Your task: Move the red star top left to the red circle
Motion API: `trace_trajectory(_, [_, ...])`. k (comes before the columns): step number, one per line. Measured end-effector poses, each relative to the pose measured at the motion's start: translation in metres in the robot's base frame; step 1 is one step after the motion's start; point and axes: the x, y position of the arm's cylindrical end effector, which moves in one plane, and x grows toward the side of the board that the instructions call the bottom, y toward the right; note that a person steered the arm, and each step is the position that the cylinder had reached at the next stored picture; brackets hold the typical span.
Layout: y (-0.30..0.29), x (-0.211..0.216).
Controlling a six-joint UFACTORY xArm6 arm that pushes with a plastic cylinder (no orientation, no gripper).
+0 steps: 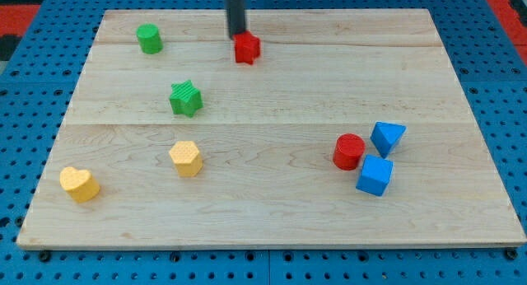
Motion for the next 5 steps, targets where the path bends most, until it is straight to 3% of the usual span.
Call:
trace_trajectory(1, [0.01,0.035])
trace_trajectory(2, [-0.004,0.018])
trace_trajectory(4, [0.016,0.105])
trace_trajectory(5, [0.065,0.156])
